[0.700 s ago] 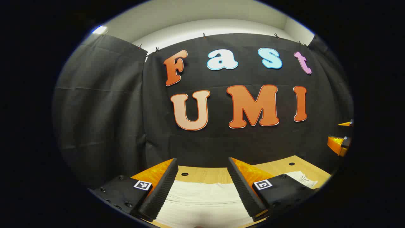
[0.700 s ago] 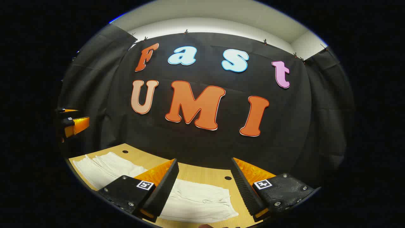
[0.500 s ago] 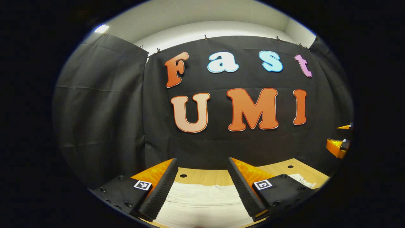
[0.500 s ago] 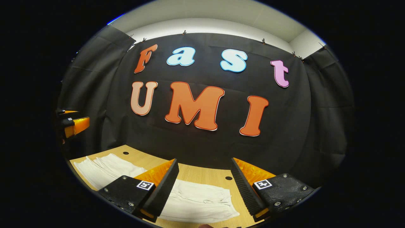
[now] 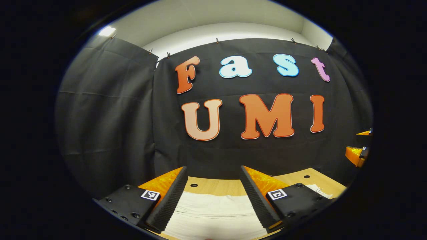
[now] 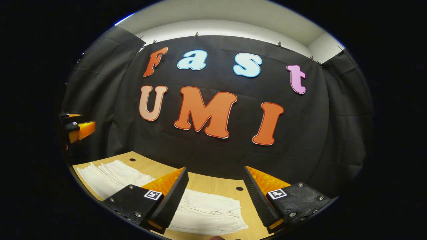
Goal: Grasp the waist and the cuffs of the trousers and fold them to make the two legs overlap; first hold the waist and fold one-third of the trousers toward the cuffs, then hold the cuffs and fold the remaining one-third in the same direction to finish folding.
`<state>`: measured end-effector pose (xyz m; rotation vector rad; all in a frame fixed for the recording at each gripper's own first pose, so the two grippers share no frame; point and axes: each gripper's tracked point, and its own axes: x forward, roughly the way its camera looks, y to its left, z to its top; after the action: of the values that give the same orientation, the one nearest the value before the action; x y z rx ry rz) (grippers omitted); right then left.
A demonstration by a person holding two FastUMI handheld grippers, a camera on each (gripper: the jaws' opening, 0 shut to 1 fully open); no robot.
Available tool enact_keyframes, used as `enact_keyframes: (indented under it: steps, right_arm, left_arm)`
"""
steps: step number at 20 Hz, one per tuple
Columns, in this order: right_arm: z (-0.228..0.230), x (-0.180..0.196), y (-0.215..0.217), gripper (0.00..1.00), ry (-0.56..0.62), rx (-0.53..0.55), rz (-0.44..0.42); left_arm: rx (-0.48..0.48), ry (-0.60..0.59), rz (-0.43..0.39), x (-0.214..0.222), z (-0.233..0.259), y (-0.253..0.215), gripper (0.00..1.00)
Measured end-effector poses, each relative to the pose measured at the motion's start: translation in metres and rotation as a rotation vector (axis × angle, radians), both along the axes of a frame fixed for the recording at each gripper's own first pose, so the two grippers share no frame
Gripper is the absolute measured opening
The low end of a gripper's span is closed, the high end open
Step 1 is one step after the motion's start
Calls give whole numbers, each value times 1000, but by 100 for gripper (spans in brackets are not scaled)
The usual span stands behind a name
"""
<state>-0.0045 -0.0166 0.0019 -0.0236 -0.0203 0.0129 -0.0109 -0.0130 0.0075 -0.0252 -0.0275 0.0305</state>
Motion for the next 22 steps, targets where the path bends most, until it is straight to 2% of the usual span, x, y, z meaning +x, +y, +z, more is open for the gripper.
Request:
enact_keyframes:
  steps: [5, 11, 16, 19, 22]
  right_arm:
    - [-7, -7, -11, 99, 9, -2, 11]
    - [-33, -5, -31, 99, 94, 32, 2]
    - [-70, 2, -40, 99, 219, 64, -44]
    - [-91, 4, -35, 99, 302, 129, -50]
    - [-119, 15, -40, 99, 405, 128, -91]
  left_arm:
    - [1, 5, 14, -11, 0, -7, 100]
    - [-18, 72, 75, -29, -30, 8, 100]
    - [-79, 162, 103, -22, -60, 41, 100]
    - [-107, 251, 137, -17, -93, 73, 100]
    - [-119, 352, 171, -13, -132, 107, 100]
